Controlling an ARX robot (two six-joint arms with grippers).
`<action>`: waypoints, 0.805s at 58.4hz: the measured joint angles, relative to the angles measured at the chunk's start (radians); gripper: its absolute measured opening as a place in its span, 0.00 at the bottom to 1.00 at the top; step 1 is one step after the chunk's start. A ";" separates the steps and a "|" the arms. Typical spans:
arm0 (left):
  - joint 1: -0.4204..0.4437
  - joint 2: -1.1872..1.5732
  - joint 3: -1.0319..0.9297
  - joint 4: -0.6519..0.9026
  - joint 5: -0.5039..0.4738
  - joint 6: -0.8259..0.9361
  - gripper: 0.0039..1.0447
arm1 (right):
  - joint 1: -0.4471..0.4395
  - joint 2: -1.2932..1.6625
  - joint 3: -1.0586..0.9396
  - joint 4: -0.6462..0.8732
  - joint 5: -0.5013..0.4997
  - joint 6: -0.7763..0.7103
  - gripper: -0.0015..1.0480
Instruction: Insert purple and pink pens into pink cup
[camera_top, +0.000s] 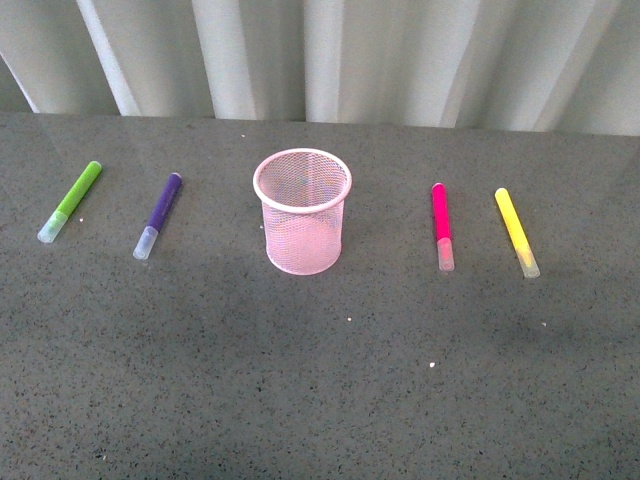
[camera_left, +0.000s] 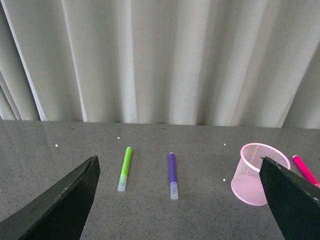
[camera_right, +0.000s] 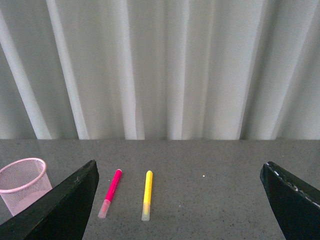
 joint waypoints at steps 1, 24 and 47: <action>0.000 0.000 0.000 0.000 0.000 0.000 0.94 | 0.000 0.000 0.000 0.000 0.000 0.000 0.93; 0.000 0.000 0.000 0.000 0.000 0.000 0.94 | 0.000 0.000 0.000 0.000 0.000 0.000 0.93; 0.000 0.000 0.000 0.000 0.000 0.000 0.94 | 0.000 0.000 0.000 0.000 0.000 0.000 0.93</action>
